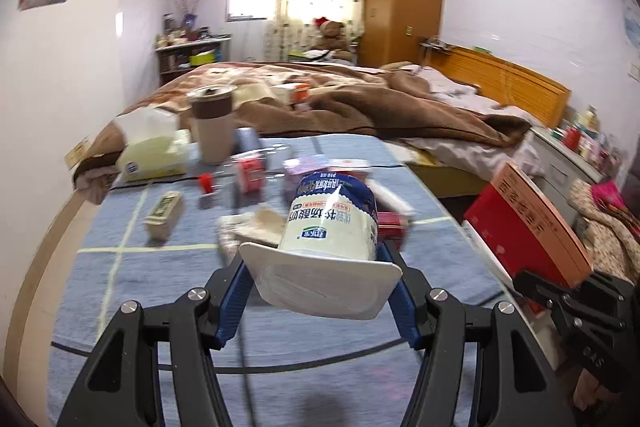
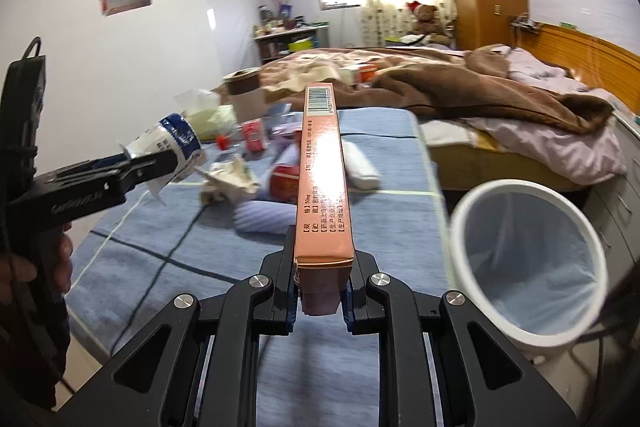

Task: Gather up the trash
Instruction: 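Carry the red box and yogurt bottle over the wastebasket and open both grippers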

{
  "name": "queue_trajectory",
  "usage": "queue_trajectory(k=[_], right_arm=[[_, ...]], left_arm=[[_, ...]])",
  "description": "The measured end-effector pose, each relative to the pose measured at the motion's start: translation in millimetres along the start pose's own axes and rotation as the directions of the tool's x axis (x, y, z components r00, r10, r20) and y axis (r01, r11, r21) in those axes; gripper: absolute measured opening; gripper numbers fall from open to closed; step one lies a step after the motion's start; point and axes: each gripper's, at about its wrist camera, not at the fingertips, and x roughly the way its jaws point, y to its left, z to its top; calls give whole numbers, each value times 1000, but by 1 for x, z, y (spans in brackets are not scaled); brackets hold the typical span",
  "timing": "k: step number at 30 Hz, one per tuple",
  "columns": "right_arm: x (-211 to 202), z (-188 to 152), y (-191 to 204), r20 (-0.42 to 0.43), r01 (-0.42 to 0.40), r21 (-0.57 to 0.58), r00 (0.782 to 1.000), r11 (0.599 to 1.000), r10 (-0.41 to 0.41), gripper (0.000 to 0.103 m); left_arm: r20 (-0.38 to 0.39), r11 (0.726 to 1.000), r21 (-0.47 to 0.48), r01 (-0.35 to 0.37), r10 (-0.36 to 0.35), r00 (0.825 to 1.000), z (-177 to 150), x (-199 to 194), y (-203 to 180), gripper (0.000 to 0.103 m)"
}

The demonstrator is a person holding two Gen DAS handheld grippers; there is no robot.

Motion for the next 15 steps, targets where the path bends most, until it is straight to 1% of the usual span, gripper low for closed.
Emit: queue_trajectory(k=[7, 11, 15], right_arm=[[-13, -2, -36, 16, 90, 48, 996, 995, -91, 17], [-16, -3, -57, 10, 147, 79, 989, 986, -148, 17], [-17, -4, -75, -2, 195, 112, 981, 974, -196, 17]], left_arm=[[-11, 993, 67, 92, -92, 996, 3, 12, -55, 64], [-22, 984, 95, 151, -149, 989, 4, 21, -86, 64], [-35, 974, 125, 192, -189, 981, 5, 29, -112, 64]])
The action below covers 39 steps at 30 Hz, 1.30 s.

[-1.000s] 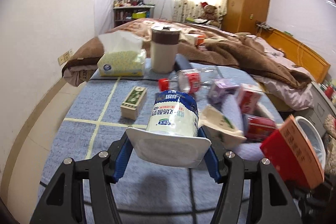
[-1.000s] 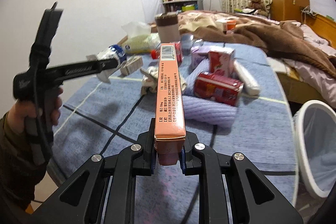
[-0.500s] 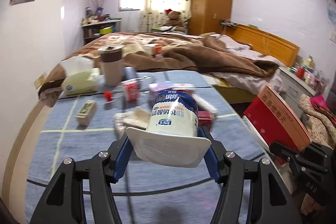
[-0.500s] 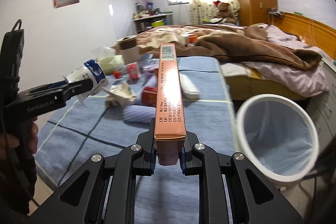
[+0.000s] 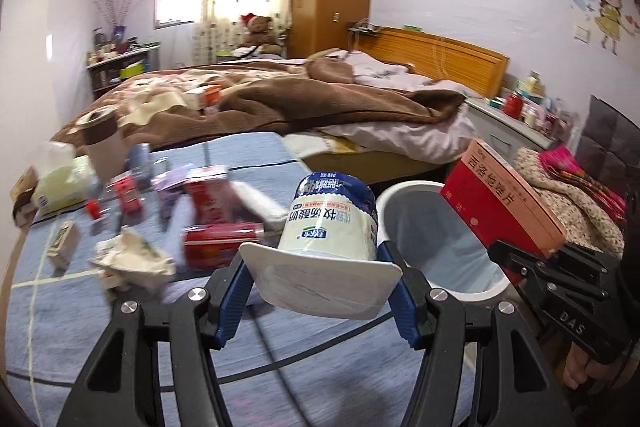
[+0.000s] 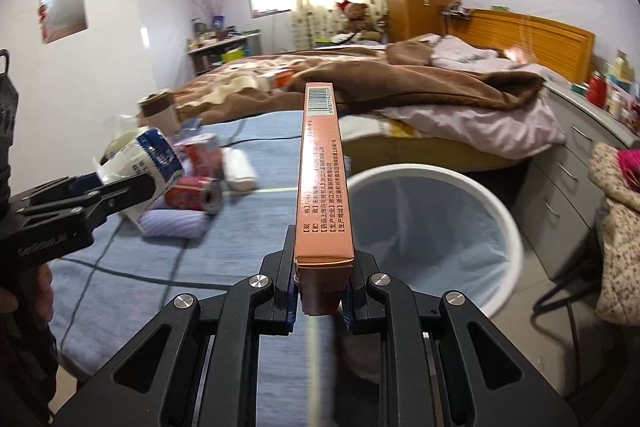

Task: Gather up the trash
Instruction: 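Carry the red box and yogurt bottle over the wastebasket and open both grippers, then move both grippers back over the bed toward the remaining trash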

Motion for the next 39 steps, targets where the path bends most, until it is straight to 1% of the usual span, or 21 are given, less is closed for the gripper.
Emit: queue_trajectory(k=[5, 12, 14, 21, 24, 28, 31, 32, 34, 35, 36, 39], right_arm=[[3, -3, -21, -14, 40, 28, 999, 999, -40, 18], [15, -10, -54, -74, 95, 83, 993, 992, -89, 18], [19, -11, -63, -93, 113, 90, 990, 990, -104, 18], [34, -8, -88, -158, 119, 111, 982, 987, -100, 18], [41, -9, -95, -186, 118, 105, 978, 987, -97, 18], [47, -10, -100, -212, 123, 108, 972, 987, -98, 18], [50, -9, -106, -218, 133, 112, 970, 985, -106, 19], [50, -9, -107, -219, 138, 113, 969, 984, -110, 22], [50, -9, -108, -218, 145, 117, 969, 983, -117, 36], [50, -8, -109, -216, 145, 122, 970, 982, -116, 49], [48, -8, -109, -209, 145, 129, 971, 981, -116, 56], [44, -8, -109, -196, 146, 140, 974, 979, -118, 57]], left_arm=[[-24, 999, 14, 51, -51, 998, 7, 18, -26, 64], [-57, 990, 71, 121, -117, 991, 9, 44, -71, 64], [-82, 987, 81, 137, -131, 988, 8, 54, -80, 64], [-148, 979, 75, 187, -175, 973, 9, 89, -99, 64], [-151, 977, 87, 193, -178, 972, 11, 96, -104, 64], [-175, 976, 68, 206, -192, 966, 12, 109, -103, 64], [-176, 976, 62, 207, -194, 965, 12, 114, -102, 70], [-175, 976, 61, 209, -196, 965, 12, 114, -102, 72], [-169, 976, 57, 209, -197, 966, 13, 114, -101, 74], [-168, 977, 54, 207, -196, 966, 13, 114, -100, 74], [-166, 977, 51, 205, -194, 967, 13, 115, -99, 74], [-163, 980, 39, 194, -185, 969, 12, 113, -93, 75]])
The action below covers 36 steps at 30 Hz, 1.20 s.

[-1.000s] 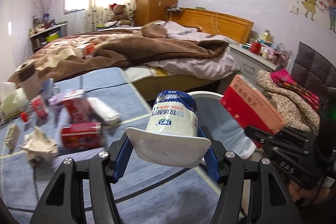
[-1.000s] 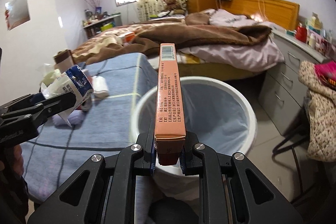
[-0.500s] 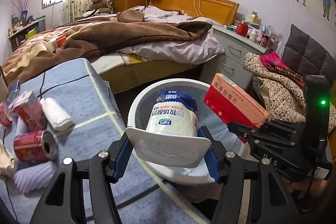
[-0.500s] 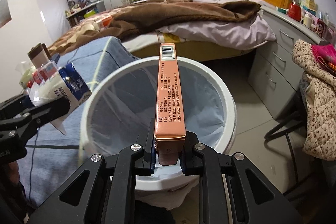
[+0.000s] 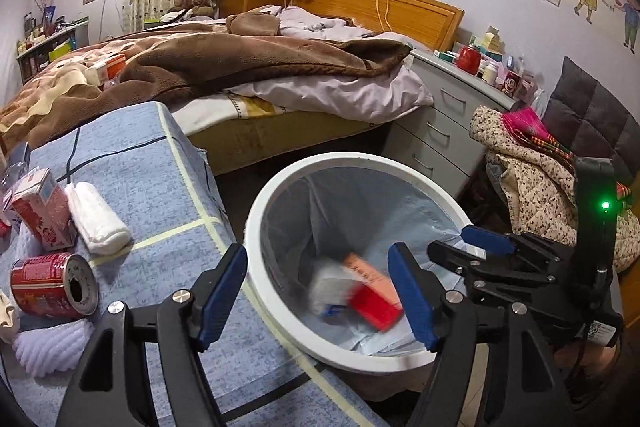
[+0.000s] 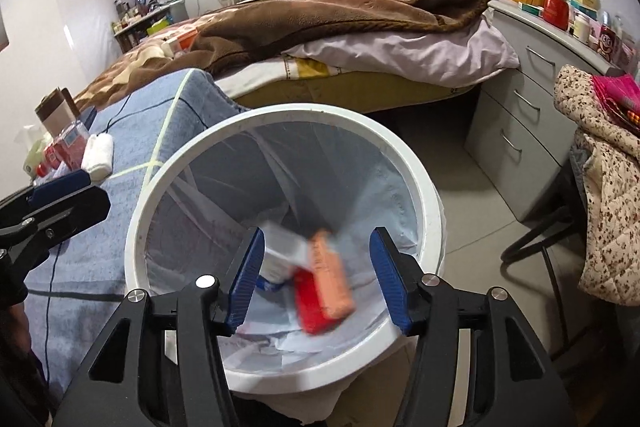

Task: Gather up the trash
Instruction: 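Move both grippers back over the bed toward the remaining trash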

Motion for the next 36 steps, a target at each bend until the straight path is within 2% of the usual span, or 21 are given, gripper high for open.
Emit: queue_trajectory(k=[11, 22, 28, 36], right_arm=[[-21, 3, 18, 78, -22, -7, 997, 1000, 22, 57], [-31, 2, 65, 135, -79, -75, 987, 994, 88, 59], [-34, -2, 96, 147, -130, -122, 978, 984, 147, 62], [-28, 0, 132, 139, -174, -179, 970, 968, 200, 63]], left_arm=[[68, 998, -49, -49, 53, 996, -9, -39, 29, 75], [123, 983, -134, -127, 144, 982, -32, -90, 72, 77], [137, 966, -180, -188, 214, 967, -50, -117, 102, 78], [149, 930, -245, -273, 314, 937, -70, -150, 149, 78]])
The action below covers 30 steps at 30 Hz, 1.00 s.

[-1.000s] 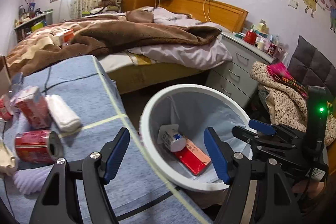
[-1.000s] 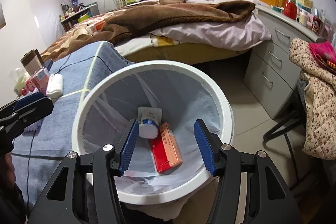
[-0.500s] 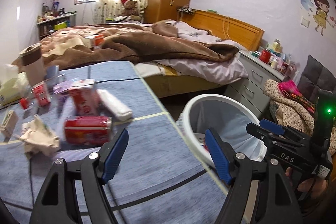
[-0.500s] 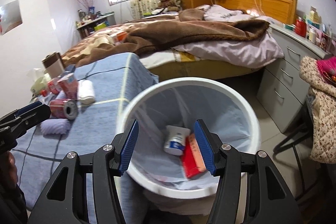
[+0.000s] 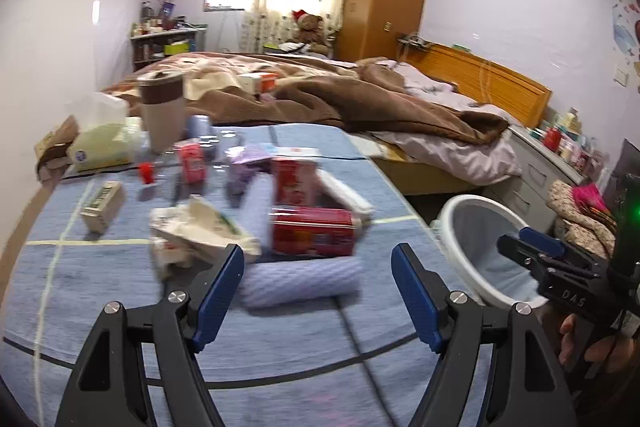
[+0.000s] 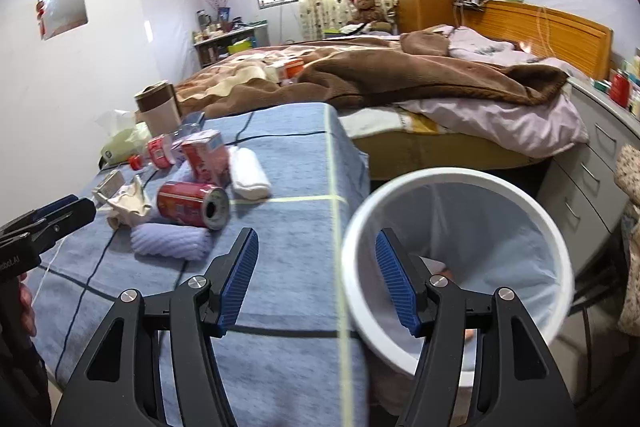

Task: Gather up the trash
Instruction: 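Move both grippers back over the bed toward the remaining trash, then grasp the green herbal oil box with the left gripper while the right gripper grasps the red can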

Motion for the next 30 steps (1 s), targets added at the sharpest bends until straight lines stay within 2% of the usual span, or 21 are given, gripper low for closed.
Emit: queue_trajectory(k=[6, 13, 20, 25, 30], right_arm=[[17, 6, 25, -12, -53, -25, 999, 998, 53, 63], [42, 16, 59, -48, -115, -116, 993, 987, 110, 63], [69, 27, 88, -100, -179, -219, 982, 959, 161, 63], [91, 31, 97, -149, -206, -247, 974, 947, 173, 63], [105, 32, 106, -187, -235, -270, 964, 934, 188, 63]], left_arm=[[-5, 996, -47, -71, 71, 997, 1, -3, 40, 78], [-33, 986, -74, -146, 144, 989, 0, 3, 82, 78], [-69, 972, -105, -212, 206, 976, 2, 17, 120, 79], [-90, 962, -129, -240, 230, 969, 7, 30, 145, 79], [-106, 943, -145, -301, 287, 952, 11, 42, 174, 79]])
